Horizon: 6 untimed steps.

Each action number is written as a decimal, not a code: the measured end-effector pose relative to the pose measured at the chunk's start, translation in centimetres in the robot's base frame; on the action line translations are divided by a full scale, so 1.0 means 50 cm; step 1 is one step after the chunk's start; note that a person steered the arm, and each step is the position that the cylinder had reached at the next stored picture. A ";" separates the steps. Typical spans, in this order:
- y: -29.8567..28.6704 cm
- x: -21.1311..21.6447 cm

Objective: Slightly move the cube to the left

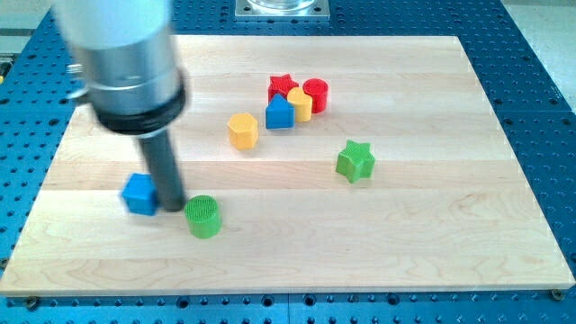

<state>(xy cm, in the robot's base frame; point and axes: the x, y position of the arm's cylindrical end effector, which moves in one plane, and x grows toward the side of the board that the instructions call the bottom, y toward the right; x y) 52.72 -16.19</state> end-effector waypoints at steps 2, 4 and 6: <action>-0.076 -0.040; -0.091 -0.073; -0.104 -0.044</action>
